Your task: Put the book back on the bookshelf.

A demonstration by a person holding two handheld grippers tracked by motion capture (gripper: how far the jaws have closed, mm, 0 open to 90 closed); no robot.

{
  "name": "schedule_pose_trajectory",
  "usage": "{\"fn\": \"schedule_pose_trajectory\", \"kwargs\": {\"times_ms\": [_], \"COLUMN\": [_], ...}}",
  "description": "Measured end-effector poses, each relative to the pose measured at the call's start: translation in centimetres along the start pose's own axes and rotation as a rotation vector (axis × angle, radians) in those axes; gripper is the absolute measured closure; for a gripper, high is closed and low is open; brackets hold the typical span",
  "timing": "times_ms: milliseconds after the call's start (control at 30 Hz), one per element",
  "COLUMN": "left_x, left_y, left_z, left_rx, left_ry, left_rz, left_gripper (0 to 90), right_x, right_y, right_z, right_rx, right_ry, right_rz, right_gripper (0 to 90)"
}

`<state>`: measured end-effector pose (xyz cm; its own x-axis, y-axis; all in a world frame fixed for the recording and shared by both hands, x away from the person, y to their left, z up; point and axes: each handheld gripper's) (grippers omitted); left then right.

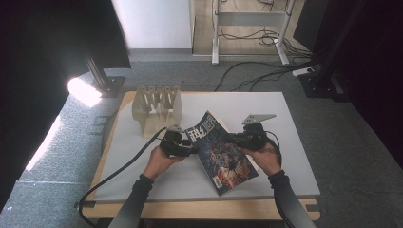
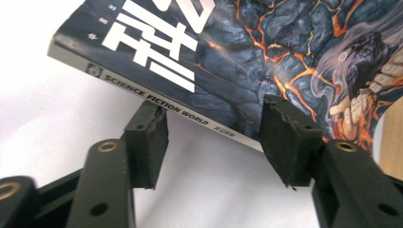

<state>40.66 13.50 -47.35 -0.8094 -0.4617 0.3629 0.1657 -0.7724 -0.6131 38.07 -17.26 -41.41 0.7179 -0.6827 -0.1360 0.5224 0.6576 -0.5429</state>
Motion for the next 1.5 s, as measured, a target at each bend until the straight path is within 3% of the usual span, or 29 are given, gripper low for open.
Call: {"fn": "schedule_pose_trajectory", "kwargs": {"times_ms": [200,533,867,1000,1033,1067,1167,1233,1333,1500], "left_x": [0.1,1.7,4.0,5.1,5.8,5.8,7.0,7.3,7.9,8.1], "left_y": [-0.9,-4.0,-6.4,-7.5,-7.9,-7.9,-8.6,-8.6,-8.6,-8.1], "left_z": [0.8,2.9,4.5,5.2,5.5,5.5,5.6,5.6,5.3,5.4], "left_rx": [0.001,0.027,0.061,0.073,0.081,0.081,0.101,0.095,0.089,0.064], "left_ry": [-0.018,0.030,0.136,0.192,0.229,0.229,0.298,0.311,0.361,0.392], "left_rz": [-0.003,0.030,0.065,0.091,0.115,0.115,0.150,0.159,0.144,0.110], "left_gripper": [51.7,61.9,69.5,73.8,74.5,75.3,78.6,78.9,78.6,75.3], "right_x": [-0.2,-0.2,-0.1,-0.1,-0.2,-0.2,-0.2,-0.1,0.3,0.7], "right_y": [-0.4,-0.7,-1.2,-1.6,-1.7,-1.7,-1.7,-1.6,-1.6,-2.3], "right_z": [0.4,0.8,1.2,1.4,1.4,1.4,1.2,0.9,0.5,-0.3], "right_rx": [0.019,0.043,0.056,0.083,0.091,0.095,0.111,0.110,0.118,0.117], "right_ry": [-0.012,-0.024,-0.037,-0.042,-0.046,-0.049,-0.060,-0.060,-0.056,-0.056], "right_rz": [0.002,-0.003,-0.041,-0.057,-0.059,-0.063,-0.077,-0.092,-0.103,-0.098], "right_gripper": [81.5,81.2,81.4,81.5,81.5,81.5,81.5,81.5,81.6,81.6]}}
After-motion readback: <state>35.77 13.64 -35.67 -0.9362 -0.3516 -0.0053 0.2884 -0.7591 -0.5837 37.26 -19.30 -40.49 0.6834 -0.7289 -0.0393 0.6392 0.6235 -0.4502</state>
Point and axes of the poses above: each handheld gripper's, and its own axes: y roughly forward along the jaws, z roughly out of its top, x roughly to its right, and after that the axes turned 8 degrees about -z, right-handed
